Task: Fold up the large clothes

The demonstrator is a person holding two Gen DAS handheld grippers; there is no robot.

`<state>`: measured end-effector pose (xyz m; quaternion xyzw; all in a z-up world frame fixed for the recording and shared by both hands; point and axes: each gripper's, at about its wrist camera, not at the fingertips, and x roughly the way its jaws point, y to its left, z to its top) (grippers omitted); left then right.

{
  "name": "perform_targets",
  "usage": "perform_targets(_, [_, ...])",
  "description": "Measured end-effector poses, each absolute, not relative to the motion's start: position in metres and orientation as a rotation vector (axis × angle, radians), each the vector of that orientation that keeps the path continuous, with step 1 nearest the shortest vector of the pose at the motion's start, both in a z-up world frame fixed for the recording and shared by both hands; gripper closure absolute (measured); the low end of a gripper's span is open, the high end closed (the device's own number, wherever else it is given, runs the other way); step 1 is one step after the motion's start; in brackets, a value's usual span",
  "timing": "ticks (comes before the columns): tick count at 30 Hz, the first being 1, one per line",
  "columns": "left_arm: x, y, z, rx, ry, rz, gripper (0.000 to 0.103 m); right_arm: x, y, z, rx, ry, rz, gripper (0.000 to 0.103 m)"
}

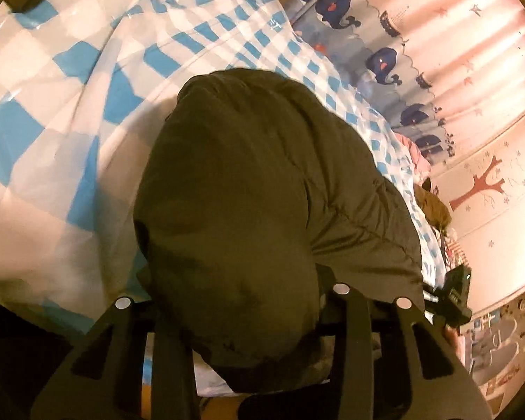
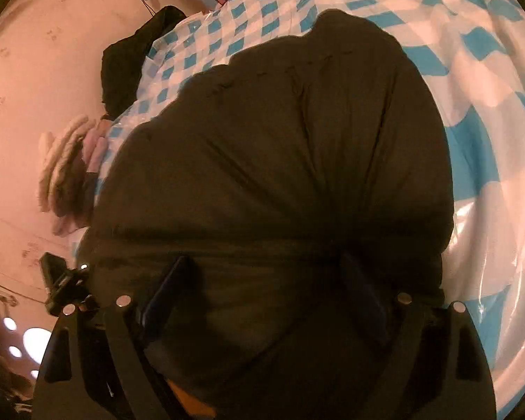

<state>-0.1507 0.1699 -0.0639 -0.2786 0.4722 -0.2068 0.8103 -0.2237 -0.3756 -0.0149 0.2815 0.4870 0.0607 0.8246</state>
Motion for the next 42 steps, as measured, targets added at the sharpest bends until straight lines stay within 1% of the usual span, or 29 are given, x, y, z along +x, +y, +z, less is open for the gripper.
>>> perform_targets(1, [-0.152,0.172,-0.066,-0.592,1.017,-0.446,0.067,-0.229,-0.372,-0.003,0.592,0.973,0.132,0.018])
perform_targets(3, [-0.154,0.177,-0.073,-0.604,1.031,-0.448,0.049,-0.234,-0.361,0.015,0.533,0.899,0.149,0.018])
perform_targets(4, [-0.153,0.180,-0.078,-0.626,1.042,-0.434,0.041,-0.235,-0.354,0.020,0.495,0.884,0.137,0.014])
perform_targets(5, [-0.155,0.183,-0.082,-0.649,1.050,-0.414,0.030,-0.232,-0.351,0.020,0.472,0.896,0.126,0.011])
perform_targets(6, [-0.152,0.185,-0.086,-0.678,1.056,-0.404,0.026,-0.225,-0.349,0.014,0.460,0.929,0.111,0.010])
perform_targets(7, [-0.150,0.185,-0.089,-0.713,1.060,-0.397,0.024,-0.216,-0.347,-0.005,0.456,1.021,0.089,0.008])
perform_targets(8, [-0.148,0.184,-0.091,-0.728,1.055,-0.394,0.024,-0.212,-0.345,-0.012,0.446,1.061,0.096,0.008])
perform_targets(9, [-0.147,0.181,-0.087,-0.725,1.030,-0.420,0.035,-0.211,-0.345,-0.016,0.439,1.059,0.085,0.008])
perform_targets(10, [-0.146,0.177,-0.083,-0.704,1.012,-0.449,0.047,-0.213,-0.344,-0.013,0.445,1.047,0.073,0.008])
perform_targets(11, [-0.148,0.174,-0.079,-0.671,1.007,-0.448,0.054,-0.217,-0.341,-0.005,0.447,1.020,0.066,0.008])
perform_targets(12, [-0.150,0.173,-0.074,-0.647,0.995,-0.445,0.057,-0.223,-0.335,0.005,0.439,0.977,0.076,0.008])
perform_targets(14, [-0.151,0.172,-0.072,-0.620,1.005,-0.439,0.057,-0.237,-0.310,0.027,0.361,0.903,0.132,0.008])
perform_targets(16, [-0.150,0.168,-0.070,-0.557,1.017,-0.409,0.048,-0.243,-0.285,0.033,0.295,0.903,0.200,0.007])
perform_targets(17, [-0.151,0.166,-0.069,-0.524,1.015,-0.372,0.036,-0.240,-0.270,0.023,0.249,0.974,0.204,0.007])
perform_targets(18, [-0.153,0.165,-0.068,-0.495,1.011,-0.322,0.021,-0.237,-0.263,0.006,0.202,1.059,0.192,0.007])
perform_targets(19, [-0.153,0.164,-0.069,-0.486,1.012,-0.293,0.015,-0.234,-0.256,-0.007,0.138,1.122,0.181,0.007])
perform_targets(20, [-0.154,0.164,-0.070,-0.491,1.014,-0.284,0.014,-0.231,-0.254,-0.010,0.121,1.152,0.171,0.007])
perform_targets(23, [-0.164,0.169,-0.074,-0.538,1.041,-0.295,0.013,-0.238,-0.255,0.011,0.179,1.085,0.194,0.007])
perform_targets(25, [-0.171,0.175,-0.079,-0.572,1.043,-0.327,0.013,-0.245,-0.241,0.022,0.162,1.037,0.246,0.007])
perform_targets(26, [-0.172,0.177,-0.083,-0.592,1.049,-0.341,0.012,-0.245,-0.228,0.024,0.123,1.047,0.267,0.007])
perform_targets(28, [-0.170,0.179,-0.090,-0.632,1.063,-0.352,0.012,-0.234,-0.208,0.004,0.033,1.181,0.253,0.007])
perform_targets(29, [-0.168,0.179,-0.092,-0.643,1.066,-0.349,0.011,-0.228,-0.202,-0.004,-0.023,1.205,0.233,0.007])
perform_targets(30, [-0.167,0.177,-0.091,-0.645,1.068,-0.348,0.010,-0.225,-0.197,-0.006,-0.050,1.195,0.216,0.006])
perform_targets(32, [-0.164,0.171,-0.086,-0.640,1.063,-0.356,0.010,-0.225,-0.190,0.007,0.004,1.143,0.267,0.006])
perform_targets(34, [-0.164,0.165,-0.079,-0.639,1.029,-0.379,0.010,-0.232,-0.164,0.034,-0.032,1.017,0.380,0.006])
perform_targets(37, [-0.155,0.151,-0.067,-0.603,1.016,-0.400,0.010,-0.240,-0.111,0.042,-0.205,0.945,0.478,0.006])
perform_targets(40, [-0.143,0.145,-0.057,-0.615,1.043,-0.411,0.010,-0.250,-0.046,0.021,-0.484,0.877,0.536,0.006])
perform_targets(42, [-0.137,0.144,-0.049,-0.620,1.074,-0.443,0.010,-0.250,-0.009,-0.003,-0.705,0.804,0.502,0.006])
